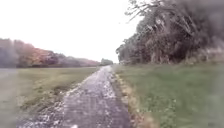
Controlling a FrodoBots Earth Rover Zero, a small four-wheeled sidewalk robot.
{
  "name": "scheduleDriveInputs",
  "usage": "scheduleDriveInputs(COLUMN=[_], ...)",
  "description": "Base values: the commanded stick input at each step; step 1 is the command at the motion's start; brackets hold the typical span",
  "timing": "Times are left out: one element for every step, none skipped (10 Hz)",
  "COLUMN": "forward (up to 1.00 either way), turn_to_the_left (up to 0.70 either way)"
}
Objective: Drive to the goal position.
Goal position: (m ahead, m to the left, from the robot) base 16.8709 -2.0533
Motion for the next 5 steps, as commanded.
scheduleDriveInputs(forward=[1.0, 1.0, 1.0, 1.0, 1.0], turn_to_the_left=[0.17, 0.03, 0.02, 0.02, 0.02])
